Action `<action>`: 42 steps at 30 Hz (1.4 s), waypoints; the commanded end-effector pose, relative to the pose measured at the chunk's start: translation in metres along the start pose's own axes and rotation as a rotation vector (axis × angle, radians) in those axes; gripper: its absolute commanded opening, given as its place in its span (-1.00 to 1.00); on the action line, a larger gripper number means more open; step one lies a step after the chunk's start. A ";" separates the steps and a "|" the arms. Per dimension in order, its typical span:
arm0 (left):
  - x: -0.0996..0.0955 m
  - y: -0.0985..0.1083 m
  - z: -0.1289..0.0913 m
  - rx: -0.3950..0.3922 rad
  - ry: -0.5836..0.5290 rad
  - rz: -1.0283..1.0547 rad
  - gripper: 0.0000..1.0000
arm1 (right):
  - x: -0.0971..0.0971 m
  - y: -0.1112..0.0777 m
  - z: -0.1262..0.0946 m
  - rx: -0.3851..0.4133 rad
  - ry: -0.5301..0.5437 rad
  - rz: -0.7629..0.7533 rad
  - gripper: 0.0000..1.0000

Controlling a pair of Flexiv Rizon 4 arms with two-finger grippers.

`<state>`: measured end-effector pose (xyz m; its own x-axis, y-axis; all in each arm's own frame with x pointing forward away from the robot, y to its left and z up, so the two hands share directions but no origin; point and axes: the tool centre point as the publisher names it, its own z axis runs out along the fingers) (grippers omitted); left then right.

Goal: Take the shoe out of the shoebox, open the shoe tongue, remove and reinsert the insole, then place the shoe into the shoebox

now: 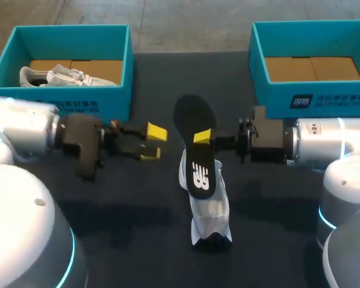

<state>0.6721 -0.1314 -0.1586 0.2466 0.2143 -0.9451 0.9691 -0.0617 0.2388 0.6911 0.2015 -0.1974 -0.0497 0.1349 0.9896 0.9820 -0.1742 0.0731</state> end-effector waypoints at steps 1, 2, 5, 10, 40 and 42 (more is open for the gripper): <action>-0.019 0.009 -0.050 0.019 0.148 -0.018 1.00 | -0.005 -0.002 0.004 -0.002 0.011 -0.007 -1.00; -0.022 0.013 -0.054 0.028 0.179 -0.026 1.00 | -0.006 -0.002 0.005 -0.002 0.012 -0.009 -1.00; -0.027 0.026 -0.063 0.054 0.253 -0.033 1.00 | -0.008 -0.002 0.006 -0.002 0.017 -0.014 -1.00; -0.034 0.044 -0.074 0.108 0.347 -0.057 1.00 | -0.010 -0.002 0.007 -0.002 0.018 -0.026 -1.00; -0.053 0.107 -0.037 0.205 0.736 -0.202 1.00 | -0.014 -0.010 0.012 -0.018 0.006 -0.034 -1.00; -0.052 0.113 -0.032 0.221 0.764 -0.209 1.00 | -0.015 -0.010 0.012 -0.021 0.002 -0.034 -1.00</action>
<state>0.7428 -0.1047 -0.0786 0.0734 0.7707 -0.6329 0.9963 -0.0855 0.0115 0.6873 0.2109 -0.2143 -0.0838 0.1380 0.9869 0.9773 -0.1822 0.1085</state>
